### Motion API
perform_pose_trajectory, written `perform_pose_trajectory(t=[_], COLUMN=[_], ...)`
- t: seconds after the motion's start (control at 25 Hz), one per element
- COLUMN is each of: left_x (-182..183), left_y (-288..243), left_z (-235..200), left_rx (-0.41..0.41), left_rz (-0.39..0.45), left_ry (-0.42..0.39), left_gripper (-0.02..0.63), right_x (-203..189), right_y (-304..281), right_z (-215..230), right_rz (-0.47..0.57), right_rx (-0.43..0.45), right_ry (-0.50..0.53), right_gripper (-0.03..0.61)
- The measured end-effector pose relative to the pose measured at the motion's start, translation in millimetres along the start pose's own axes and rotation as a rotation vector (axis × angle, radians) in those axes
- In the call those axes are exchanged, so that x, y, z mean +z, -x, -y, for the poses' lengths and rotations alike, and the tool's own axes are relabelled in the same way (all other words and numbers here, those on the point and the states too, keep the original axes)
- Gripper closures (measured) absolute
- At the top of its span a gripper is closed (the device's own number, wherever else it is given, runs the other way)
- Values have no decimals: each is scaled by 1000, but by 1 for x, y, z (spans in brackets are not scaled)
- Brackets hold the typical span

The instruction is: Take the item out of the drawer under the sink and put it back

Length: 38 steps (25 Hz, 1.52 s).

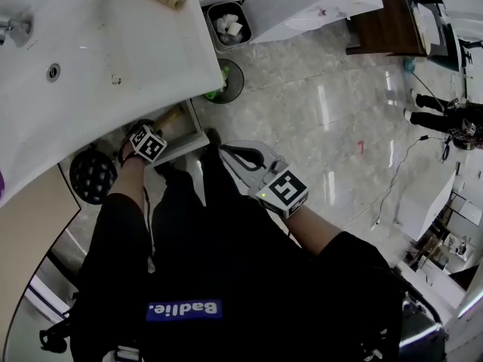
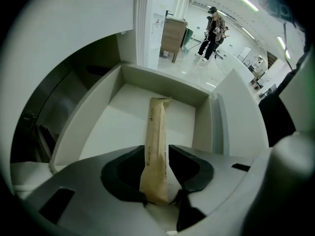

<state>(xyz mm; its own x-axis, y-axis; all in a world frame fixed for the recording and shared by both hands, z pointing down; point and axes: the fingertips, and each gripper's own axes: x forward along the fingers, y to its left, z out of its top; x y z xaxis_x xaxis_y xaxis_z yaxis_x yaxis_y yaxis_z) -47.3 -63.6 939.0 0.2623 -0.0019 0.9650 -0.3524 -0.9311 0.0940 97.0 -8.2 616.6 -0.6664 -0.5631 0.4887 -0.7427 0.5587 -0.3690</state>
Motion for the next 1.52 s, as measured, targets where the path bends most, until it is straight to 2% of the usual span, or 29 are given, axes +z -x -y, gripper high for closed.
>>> perform_pose_trajectory(t=[0.28,0.48,0.56,0.68,1.16,1.52], left_x=[-13,-14,-12,-9,7,21], left_y=[-13,-13,-9,1,59,126], left_z=[-4,-6,-7,-6,11,20], left_rx=[-2,11,25,35,56,91], left_rz=[-43,-45,-39,-20,49,168], left_ry=[12,7,1,7,-35,-12], left_gripper=[480,483,516,545,563,575], right_x=[-7,-6,-5,0,32,53], right_y=[-3,-2,1,3,14,15], right_z=[1,-1,0,-2,-24,-42], right_rz=[-25,-28,-29,-22,34,68], right_rx=[7,12,8,8,24,43], right_ry=[4,4,14,20,61,86], right_gripper=[577,577,577,577,577,577])
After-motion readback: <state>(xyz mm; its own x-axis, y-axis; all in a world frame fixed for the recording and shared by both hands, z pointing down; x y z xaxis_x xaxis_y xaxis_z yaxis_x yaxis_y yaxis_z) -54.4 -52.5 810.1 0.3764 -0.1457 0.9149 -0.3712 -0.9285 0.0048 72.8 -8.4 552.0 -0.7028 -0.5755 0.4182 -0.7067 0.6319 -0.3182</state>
